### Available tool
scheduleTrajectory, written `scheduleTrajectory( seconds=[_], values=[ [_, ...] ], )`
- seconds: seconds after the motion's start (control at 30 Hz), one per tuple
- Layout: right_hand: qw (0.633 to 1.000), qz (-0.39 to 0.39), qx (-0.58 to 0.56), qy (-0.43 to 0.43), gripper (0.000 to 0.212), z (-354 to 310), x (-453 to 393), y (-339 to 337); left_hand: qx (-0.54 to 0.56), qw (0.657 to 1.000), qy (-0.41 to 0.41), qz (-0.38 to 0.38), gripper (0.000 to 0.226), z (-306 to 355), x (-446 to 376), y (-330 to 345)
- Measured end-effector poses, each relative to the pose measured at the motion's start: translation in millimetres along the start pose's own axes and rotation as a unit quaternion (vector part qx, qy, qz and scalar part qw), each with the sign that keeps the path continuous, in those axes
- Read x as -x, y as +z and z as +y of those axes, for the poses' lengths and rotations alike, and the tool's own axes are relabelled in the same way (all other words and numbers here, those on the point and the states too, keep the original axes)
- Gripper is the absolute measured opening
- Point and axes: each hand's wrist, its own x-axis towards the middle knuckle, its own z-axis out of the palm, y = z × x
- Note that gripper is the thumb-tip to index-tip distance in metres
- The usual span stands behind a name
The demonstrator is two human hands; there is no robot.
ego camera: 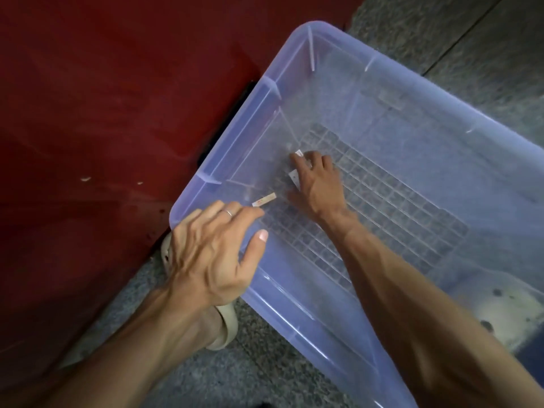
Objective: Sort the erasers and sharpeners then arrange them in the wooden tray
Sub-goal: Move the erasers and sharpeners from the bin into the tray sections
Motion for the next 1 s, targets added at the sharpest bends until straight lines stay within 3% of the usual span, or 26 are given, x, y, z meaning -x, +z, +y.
scheduleTrajectory(
  seconds=[0.17, 0.3, 0.4, 0.5, 0.63, 0.77, 0.9, 1.0],
  values=[
    [0.996, 0.002, -0.088, 0.007, 0.053, 9.7, -8.6, -1.8, -0.004, 1.000, -0.002, 0.005, 0.038, 0.9, 0.5, -0.4],
    [0.989, 0.022, -0.148, -0.007, 0.067, 6.2, 3.1, -2.0, -0.004, 1.000, -0.006, 0.009, 0.038, 2.1, -0.1, -1.3],
    [0.991, -0.038, -0.104, -0.071, 0.066, -5.3, 11.8, 4.0, 0.000, 1.000, -0.003, 0.015, 0.037, 2.0, -0.3, -1.4],
    [0.991, -0.054, -0.025, -0.116, 0.048, -14.7, 11.4, 16.7, 0.001, 1.000, -0.003, 0.014, 0.036, 1.3, 0.2, -1.0],
    [0.991, -0.046, 0.029, -0.123, 0.025, -23.2, 5.3, 22.1, 0.007, 1.000, -0.005, 0.009, 0.037, 1.4, 0.0, -1.4],
    [0.988, -0.048, 0.064, -0.131, 0.025, -24.0, 6.8, 22.6, 0.010, 1.000, -0.006, 0.010, 0.038, 1.7, -0.6, -1.7],
    [0.987, -0.088, 0.049, -0.128, 0.025, -23.0, 8.6, 23.3, 0.014, 1.000, -0.004, 0.009, 0.038, 1.0, -0.3, -0.6],
    [0.989, -0.093, -0.024, -0.109, 0.017, -20.2, 13.6, 20.4, 0.016, 1.000, -0.004, 0.008, 0.038, 0.5, -0.4, -0.4]
  ],
)
